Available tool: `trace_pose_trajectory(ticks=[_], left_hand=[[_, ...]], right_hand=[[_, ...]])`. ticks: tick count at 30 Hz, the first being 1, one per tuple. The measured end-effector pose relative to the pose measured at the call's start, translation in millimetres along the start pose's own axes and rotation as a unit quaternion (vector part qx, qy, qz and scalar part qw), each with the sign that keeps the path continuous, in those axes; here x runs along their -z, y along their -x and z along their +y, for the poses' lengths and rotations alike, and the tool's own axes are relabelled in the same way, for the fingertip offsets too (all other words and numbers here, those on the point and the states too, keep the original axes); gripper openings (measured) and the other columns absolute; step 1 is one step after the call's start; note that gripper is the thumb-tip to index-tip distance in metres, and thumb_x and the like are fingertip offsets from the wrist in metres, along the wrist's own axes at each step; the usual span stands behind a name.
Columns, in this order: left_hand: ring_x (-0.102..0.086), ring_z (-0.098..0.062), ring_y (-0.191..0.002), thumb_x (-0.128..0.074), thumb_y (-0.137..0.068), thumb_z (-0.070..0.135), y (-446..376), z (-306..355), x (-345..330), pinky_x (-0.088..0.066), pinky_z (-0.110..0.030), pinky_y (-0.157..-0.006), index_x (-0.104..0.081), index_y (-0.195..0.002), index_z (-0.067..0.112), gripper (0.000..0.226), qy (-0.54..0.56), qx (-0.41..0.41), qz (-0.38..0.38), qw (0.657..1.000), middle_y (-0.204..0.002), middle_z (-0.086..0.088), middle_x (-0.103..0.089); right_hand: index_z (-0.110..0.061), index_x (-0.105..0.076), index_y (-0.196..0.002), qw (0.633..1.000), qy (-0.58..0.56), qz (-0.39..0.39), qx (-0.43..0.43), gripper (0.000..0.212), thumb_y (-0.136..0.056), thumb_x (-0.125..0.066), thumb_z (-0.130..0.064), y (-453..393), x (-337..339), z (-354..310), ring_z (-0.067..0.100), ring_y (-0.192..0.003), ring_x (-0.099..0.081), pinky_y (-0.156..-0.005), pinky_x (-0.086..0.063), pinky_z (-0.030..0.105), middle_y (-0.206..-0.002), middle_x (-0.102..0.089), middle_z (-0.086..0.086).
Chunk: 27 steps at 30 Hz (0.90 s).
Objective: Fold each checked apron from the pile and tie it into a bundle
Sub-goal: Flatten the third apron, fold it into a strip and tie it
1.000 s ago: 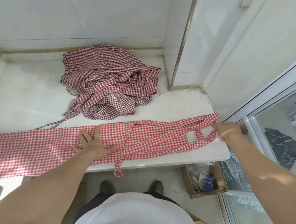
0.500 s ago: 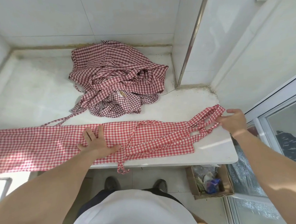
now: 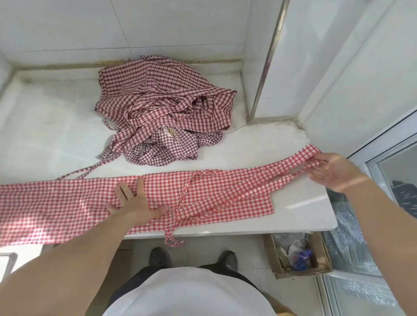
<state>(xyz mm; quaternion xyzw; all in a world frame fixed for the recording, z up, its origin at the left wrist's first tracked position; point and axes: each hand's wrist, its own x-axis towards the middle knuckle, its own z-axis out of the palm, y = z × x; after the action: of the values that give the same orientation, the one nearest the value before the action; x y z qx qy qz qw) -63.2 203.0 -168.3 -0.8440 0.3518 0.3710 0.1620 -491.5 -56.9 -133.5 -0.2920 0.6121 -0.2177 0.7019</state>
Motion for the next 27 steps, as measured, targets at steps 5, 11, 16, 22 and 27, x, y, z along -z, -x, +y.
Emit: trace_pose_trajectory(ticks=[5, 11, 16, 22, 27], left_hand=[[0.032, -0.039, -0.145, -0.049, -0.070, 0.089, 3.3, 1.3, 0.8, 0.001, -0.067, -0.116, 0.037, -0.147, 0.030, 0.130, -0.003, 0.004, -0.001, 1.000, -0.153, -0.018, 0.042], [0.031, -0.039, -0.145, -0.049, -0.071, 0.089, 5.2, 3.2, 2.0, 0.000, -0.067, -0.116, 0.036, -0.147, 0.030, 0.129, -0.004, 0.006, -0.002, 1.000, -0.153, -0.018, 0.041], [0.032, -0.039, -0.145, -0.050, -0.071, 0.088, 6.1, 3.4, 2.1, 0.001, -0.067, -0.116, 0.035, -0.148, 0.030, 0.129, 0.000, 0.006, -0.004, 1.000, -0.153, -0.017, 0.042], [0.032, -0.038, -0.144, -0.049, -0.070, 0.089, 5.5, 2.1, 1.6, 0.001, -0.066, -0.116, 0.036, -0.147, 0.031, 0.129, 0.003, 0.005, -0.003, 1.000, -0.152, -0.017, 0.043], [0.033, -0.038, -0.144, -0.049, -0.070, 0.089, 3.6, 1.6, 1.1, 0.001, -0.066, -0.116, 0.037, -0.146, 0.030, 0.129, 0.002, 0.004, -0.007, 1.000, -0.152, -0.017, 0.044]], right_hand=[[-0.007, -0.071, -0.063, 0.994, -0.089, -0.062, -0.007, 0.052, -0.102, -0.039, -0.021, 32.5, -29.2, 9.1, 0.020, -0.067, -0.071, -0.075, -0.055, 0.039, -0.071, -0.069, 0.006], [-0.008, -0.065, -0.088, 0.998, -0.062, 0.008, -0.013, 0.034, -0.088, -0.072, -0.041, 6.7, -52.0, 15.8, 0.019, -0.062, -0.071, -0.066, -0.056, 0.034, -0.075, -0.072, 0.006], [-0.009, -0.071, -0.090, 0.986, -0.076, 0.148, 0.016, 0.019, -0.077, -0.081, -0.018, -14.0, -56.3, 11.9, 0.018, -0.063, -0.070, -0.055, -0.056, 0.027, -0.086, -0.075, 0.007], [-0.013, -0.047, -0.071, 0.969, -0.218, 0.102, 0.061, 0.026, -0.096, -0.045, -0.006, -6.6, -50.0, 0.6, 0.011, -0.053, -0.054, -0.051, -0.048, 0.020, -0.069, -0.050, 0.000], [-0.009, -0.057, -0.083, 0.948, -0.311, 0.002, 0.074, 0.038, -0.050, -0.065, 0.008, 5.6, -46.4, -2.4, 0.017, -0.074, -0.061, -0.076, -0.055, 0.035, -0.078, -0.063, 0.004]])
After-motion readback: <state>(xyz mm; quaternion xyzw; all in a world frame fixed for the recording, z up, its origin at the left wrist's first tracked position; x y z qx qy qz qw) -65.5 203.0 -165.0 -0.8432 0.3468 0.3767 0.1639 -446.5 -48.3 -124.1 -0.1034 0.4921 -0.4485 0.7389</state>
